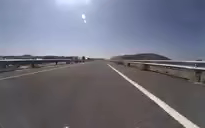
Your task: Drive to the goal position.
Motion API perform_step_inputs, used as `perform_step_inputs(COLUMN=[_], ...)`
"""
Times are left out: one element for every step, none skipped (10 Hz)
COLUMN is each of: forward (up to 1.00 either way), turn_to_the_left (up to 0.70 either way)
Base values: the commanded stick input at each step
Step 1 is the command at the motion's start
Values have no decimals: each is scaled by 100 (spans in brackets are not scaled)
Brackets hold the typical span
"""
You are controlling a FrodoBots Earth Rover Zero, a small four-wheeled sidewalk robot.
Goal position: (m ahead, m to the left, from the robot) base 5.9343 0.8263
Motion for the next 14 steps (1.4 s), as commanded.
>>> perform_step_inputs(forward=[100,100,100,100,100,100,100,100,100,100,100,100,100,100], turn_to_the_left=[0,0,0,0,0,0,0,0,0,0,0,0,0,0])
